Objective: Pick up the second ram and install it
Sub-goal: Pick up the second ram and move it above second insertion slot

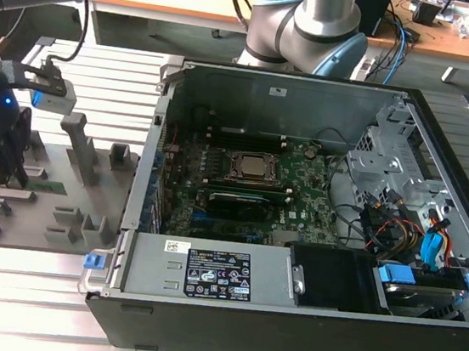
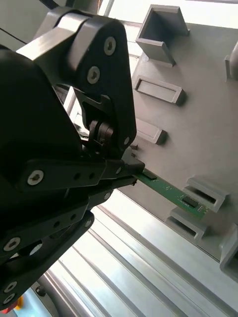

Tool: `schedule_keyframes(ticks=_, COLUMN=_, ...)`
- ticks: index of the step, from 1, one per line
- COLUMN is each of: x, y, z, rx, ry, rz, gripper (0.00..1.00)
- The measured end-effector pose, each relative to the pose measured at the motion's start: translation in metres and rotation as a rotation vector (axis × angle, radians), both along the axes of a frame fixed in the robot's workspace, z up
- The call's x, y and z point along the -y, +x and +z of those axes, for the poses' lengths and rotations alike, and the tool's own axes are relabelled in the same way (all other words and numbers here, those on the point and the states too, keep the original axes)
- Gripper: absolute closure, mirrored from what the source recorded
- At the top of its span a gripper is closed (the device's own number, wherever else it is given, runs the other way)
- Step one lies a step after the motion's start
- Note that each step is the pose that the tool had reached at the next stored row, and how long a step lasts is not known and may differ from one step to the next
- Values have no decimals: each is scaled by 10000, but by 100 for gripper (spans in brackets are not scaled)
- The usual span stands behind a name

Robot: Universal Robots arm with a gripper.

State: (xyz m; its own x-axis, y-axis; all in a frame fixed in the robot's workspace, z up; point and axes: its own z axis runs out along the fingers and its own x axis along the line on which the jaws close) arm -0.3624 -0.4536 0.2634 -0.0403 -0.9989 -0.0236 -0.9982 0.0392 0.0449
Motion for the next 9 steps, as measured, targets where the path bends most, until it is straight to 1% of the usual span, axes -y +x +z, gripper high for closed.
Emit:
schedule_keyframes(ticks=5, x=-3, y=0, z=70, rx=0, ry=0, rz=-1, gripper=86)
schedule_keyframes(ticks=7, x=-6, y=0, z=121, rx=-1, ry=-1, rz=0, gripper=86)
schedule_keyframes(ticks=9, x=-8, y=0, z=146, rx=0, ry=-1, rz=0, gripper=86)
